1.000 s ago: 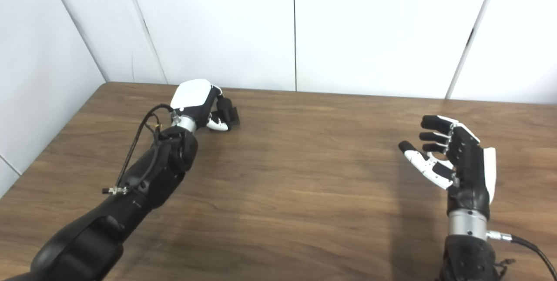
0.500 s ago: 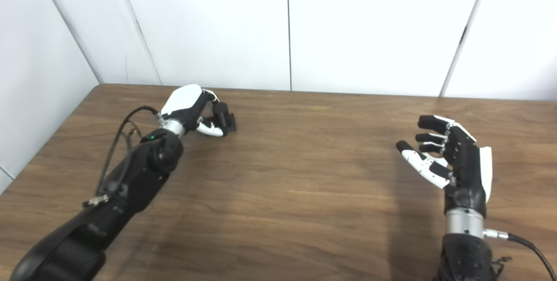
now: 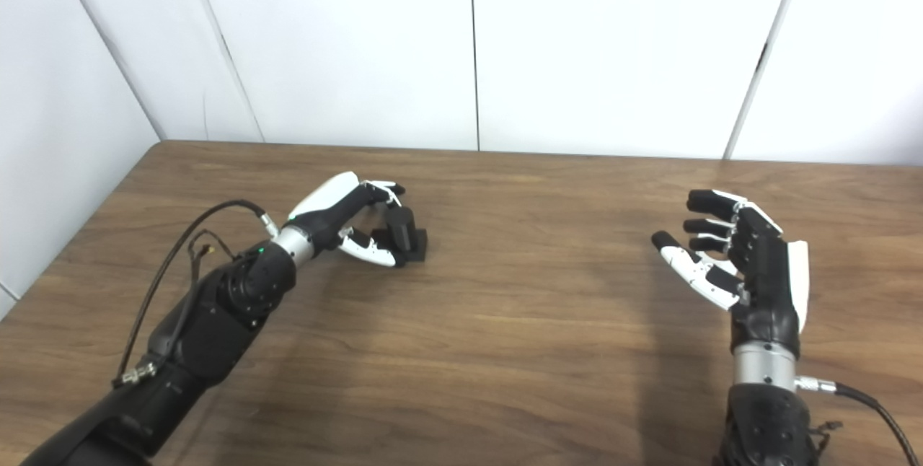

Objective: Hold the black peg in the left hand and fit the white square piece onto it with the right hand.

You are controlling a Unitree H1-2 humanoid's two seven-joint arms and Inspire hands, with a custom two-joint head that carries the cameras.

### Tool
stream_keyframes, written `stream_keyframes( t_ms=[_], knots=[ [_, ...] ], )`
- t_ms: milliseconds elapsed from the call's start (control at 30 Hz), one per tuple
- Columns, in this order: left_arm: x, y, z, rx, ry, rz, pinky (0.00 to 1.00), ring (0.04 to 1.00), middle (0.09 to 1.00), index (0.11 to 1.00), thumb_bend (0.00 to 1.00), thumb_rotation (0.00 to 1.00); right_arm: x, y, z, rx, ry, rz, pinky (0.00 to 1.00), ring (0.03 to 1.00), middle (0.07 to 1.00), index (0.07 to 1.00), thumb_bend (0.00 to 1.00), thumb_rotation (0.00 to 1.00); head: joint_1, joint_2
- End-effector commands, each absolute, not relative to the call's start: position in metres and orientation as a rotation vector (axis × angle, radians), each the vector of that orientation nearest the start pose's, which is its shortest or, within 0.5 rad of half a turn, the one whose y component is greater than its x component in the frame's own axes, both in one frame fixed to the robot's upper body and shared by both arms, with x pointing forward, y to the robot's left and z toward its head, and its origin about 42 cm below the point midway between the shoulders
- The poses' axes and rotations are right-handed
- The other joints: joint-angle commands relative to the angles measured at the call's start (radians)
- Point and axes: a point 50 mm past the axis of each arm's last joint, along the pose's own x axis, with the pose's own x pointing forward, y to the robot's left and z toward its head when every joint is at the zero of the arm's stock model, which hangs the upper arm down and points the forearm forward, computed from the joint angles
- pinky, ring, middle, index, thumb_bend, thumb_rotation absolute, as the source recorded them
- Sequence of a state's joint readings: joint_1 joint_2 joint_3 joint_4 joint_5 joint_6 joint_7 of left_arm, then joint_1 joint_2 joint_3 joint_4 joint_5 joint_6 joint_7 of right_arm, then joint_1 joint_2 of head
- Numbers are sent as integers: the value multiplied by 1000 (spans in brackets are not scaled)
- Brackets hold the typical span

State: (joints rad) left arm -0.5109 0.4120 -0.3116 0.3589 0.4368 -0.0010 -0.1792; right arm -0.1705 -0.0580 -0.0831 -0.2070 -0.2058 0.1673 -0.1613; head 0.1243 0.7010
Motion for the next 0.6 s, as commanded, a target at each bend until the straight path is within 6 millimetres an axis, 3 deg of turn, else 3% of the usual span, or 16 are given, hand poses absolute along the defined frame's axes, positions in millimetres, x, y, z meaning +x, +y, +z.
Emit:
stream_keyframes(
  t_ms=[0, 167, 567],
  knots=[
    [431, 253, 171, 971, -95, -418, 824, 934, 895, 491, 523, 72, 331, -243, 218, -236, -316, -254, 545, 611, 675, 644, 560, 86, 0, 1],
    [418, 239, 169, 941, -154, -445, 803, 920, 889, 490, 523, 72, 332, -243, 219, -243, -319, -254, 548, 618, 684, 651, 552, 83, -10, 4],
    [385, 198, 152, 907, -197, -515, 874, 952, 910, 491, 522, 74, 333, -242, 223, -254, -324, -261, 573, 647, 686, 647, 558, 124, -34, 13]
  ],
)
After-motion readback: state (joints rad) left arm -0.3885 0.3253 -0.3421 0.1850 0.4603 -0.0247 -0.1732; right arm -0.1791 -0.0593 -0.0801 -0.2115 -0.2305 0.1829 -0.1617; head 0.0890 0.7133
